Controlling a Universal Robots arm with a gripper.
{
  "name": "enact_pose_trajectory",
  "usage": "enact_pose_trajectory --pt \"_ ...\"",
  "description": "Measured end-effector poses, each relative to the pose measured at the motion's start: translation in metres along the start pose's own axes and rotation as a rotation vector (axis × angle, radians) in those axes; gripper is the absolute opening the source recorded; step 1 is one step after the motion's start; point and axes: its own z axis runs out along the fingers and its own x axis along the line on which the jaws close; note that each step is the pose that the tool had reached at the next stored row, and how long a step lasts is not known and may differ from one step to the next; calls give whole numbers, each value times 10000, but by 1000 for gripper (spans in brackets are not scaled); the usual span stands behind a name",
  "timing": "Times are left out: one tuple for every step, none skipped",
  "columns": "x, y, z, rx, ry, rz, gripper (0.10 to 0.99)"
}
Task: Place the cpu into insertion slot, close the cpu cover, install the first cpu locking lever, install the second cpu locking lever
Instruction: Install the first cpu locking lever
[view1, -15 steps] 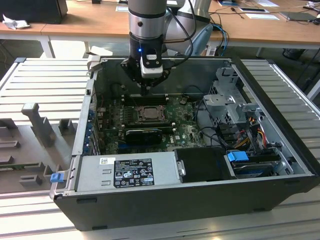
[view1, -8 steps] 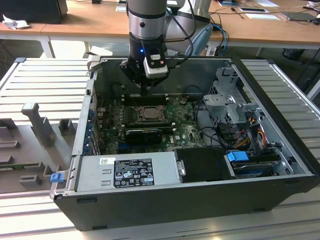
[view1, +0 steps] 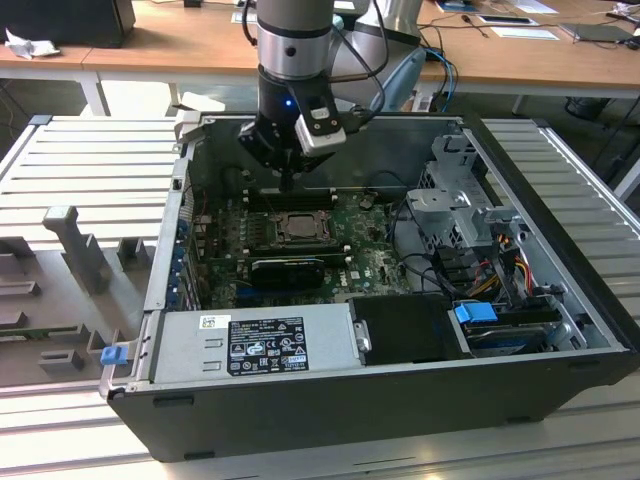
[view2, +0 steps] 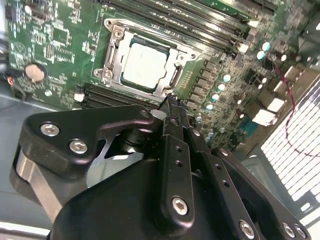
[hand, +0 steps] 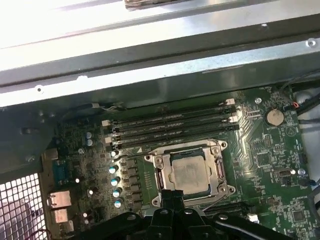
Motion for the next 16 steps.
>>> enact_pose_trajectory --pt "0 0 2 9 15 -283 106" --pt "0 -1 5 14 26 -505 106" --pt "0 -1 7 20 36 -701 106" --pt "0 -1 10 30 54 -1054 106" --pt "0 -1 11 39 70 -1347 106" --pt "0 -1 11 43 81 -1581 106" --pt "0 -1 12 45 85 -1696 106" --pt "0 -1 12 49 94 -1865 106" --pt "0 -1 12 54 103 -2054 106" --pt "0 -1 11 57 109 -2155 106" --pt "0 -1 12 58 112 -2208 106" --pt "0 -1 12 60 114 -2271 106" --pt "0 -1 12 61 117 -2314 106" --pt "0 -1 12 62 119 -2357 106" --pt "0 -1 12 63 121 -2402 106" --pt "0 -1 12 65 124 -2455 106"
